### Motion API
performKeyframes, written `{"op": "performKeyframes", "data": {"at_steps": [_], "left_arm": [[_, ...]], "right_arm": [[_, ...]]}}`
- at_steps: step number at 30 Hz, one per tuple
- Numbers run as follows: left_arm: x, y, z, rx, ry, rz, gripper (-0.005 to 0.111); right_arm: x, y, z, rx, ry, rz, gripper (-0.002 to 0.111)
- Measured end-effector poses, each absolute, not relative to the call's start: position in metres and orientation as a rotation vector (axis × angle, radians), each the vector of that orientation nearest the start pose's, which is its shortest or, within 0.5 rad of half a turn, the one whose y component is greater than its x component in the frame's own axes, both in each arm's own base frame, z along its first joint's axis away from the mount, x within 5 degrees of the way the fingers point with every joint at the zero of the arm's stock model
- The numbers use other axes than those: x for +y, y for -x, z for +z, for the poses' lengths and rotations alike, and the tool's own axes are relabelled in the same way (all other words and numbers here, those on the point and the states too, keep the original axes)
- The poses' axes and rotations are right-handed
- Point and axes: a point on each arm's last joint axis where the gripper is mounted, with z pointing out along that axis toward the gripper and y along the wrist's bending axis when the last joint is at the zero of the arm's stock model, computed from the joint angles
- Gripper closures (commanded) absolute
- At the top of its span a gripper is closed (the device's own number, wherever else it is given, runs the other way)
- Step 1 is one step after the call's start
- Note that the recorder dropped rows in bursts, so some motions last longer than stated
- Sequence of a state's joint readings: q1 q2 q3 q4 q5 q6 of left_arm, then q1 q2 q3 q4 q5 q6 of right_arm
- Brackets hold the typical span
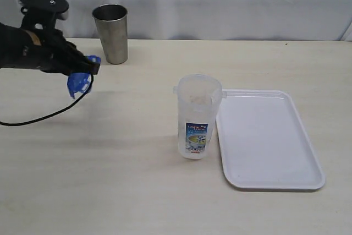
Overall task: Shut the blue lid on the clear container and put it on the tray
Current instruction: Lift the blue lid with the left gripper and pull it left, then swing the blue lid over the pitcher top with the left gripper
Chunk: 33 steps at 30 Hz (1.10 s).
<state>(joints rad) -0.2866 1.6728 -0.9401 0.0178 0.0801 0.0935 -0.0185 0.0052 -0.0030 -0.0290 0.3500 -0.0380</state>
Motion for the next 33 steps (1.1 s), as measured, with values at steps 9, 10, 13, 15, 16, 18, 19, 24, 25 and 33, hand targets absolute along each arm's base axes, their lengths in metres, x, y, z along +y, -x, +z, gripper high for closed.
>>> {"op": "performKeyframes", "data": {"at_steps": [9, 10, 13, 15, 16, 18, 19, 24, 25, 33], "left_arm": [[-0.193, -0.326, 0.267, 1.810, -0.977, -0.044, 0.107], [-0.195, -0.328, 0.271, 1.772, -0.976, -0.041, 0.107], [-0.202, -0.328, 0.281, 1.670, -0.968, -0.048, 0.107], [-0.210, -0.323, 0.282, 1.611, -1.040, -0.026, 0.107], [-0.217, -0.319, 0.282, 1.574, -1.097, -0.009, 0.107], [-0.232, -0.307, 0.282, 1.466, -1.243, 0.037, 0.107], [-0.238, -0.303, 0.281, 1.424, -1.293, 0.052, 0.107], [-0.257, -0.287, 0.281, 1.275, -1.441, 0.095, 0.107], [-0.258, -0.286, 0.281, 1.261, -1.455, 0.101, 0.107], [-0.256, -0.285, 0.277, 1.286, -1.511, 0.149, 0.107]], "right_arm": [[-0.002, -0.054, 0.182, 1.836, 0.036, -0.068, 0.104], [-0.002, -0.054, 0.182, 1.836, 0.036, -0.068, 0.104], [-0.002, -0.054, 0.182, 1.836, 0.036, -0.068, 0.104], [-0.002, -0.054, 0.182, 1.836, 0.036, -0.068, 0.104], [-0.002, -0.054, 0.182, 1.836, 0.036, -0.068, 0.104], [-0.002, -0.054, 0.182, 1.836, 0.036, -0.068, 0.104], [-0.002, -0.054, 0.182, 1.836, 0.036, -0.068, 0.104], [-0.002, -0.054, 0.182, 1.836, 0.036, -0.068, 0.104], [-0.002, -0.054, 0.182, 1.836, 0.036, -0.068, 0.104], [-0.002, -0.054, 0.182, 1.836, 0.036, -0.068, 0.104]]}}
